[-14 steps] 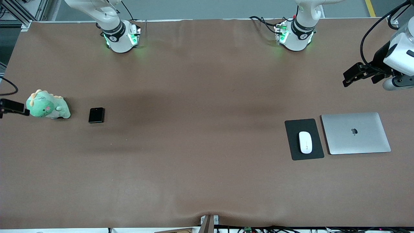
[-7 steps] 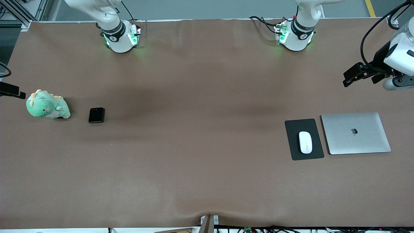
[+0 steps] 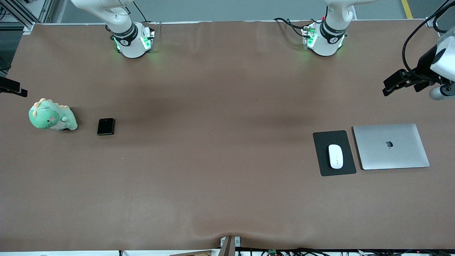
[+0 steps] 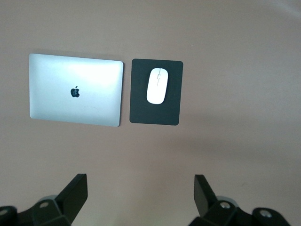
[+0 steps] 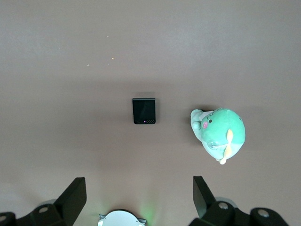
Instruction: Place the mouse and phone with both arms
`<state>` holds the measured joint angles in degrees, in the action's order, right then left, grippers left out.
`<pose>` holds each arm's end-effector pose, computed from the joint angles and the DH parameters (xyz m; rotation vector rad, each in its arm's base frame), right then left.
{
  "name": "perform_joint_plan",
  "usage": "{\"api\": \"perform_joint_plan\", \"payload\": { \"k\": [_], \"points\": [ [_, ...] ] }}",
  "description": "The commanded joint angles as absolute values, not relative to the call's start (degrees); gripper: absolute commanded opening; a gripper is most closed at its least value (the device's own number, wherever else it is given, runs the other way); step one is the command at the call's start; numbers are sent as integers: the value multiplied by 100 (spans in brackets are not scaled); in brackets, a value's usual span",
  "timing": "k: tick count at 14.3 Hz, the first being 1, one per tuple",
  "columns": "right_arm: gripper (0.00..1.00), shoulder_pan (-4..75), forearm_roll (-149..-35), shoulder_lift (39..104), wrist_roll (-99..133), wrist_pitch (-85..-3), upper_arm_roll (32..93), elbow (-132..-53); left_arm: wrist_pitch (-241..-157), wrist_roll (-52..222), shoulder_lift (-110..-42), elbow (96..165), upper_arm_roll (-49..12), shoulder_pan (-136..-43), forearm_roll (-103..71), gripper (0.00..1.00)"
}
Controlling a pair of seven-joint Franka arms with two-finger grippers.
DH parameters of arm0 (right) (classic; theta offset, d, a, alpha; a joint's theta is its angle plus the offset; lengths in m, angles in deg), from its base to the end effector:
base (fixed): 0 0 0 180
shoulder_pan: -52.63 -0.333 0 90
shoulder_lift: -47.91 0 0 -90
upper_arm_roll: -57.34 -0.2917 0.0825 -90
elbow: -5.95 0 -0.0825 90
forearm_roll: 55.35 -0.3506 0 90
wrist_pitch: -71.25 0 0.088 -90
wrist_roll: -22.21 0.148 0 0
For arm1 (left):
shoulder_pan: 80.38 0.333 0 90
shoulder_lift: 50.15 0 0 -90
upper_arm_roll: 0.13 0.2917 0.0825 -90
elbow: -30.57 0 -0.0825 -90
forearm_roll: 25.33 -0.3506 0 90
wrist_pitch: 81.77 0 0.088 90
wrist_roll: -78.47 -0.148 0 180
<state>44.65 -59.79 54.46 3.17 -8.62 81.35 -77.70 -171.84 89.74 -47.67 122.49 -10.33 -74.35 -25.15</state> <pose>0.5102 -0.1223 0.5381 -3.0507 -0.0887 0.2346 0.5079 -0.0392 0.5665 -3.1324 -0.1945 -0.0170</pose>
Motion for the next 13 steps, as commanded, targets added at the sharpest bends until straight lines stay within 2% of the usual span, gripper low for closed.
{"api": "perform_joint_plan", "payload": {
  "k": [1,13],
  "points": [
    [100,4236,-5817,5021,437,-952,8081,-8176,-17143,8814,-4673,12267,-1032,-7326,-2374,100],
    [100,3953,-5623,4880,690,-943,8064,-8326,-17107,8823,-4664,12224,-1041,-7308,-2374,100]
  ]
}}
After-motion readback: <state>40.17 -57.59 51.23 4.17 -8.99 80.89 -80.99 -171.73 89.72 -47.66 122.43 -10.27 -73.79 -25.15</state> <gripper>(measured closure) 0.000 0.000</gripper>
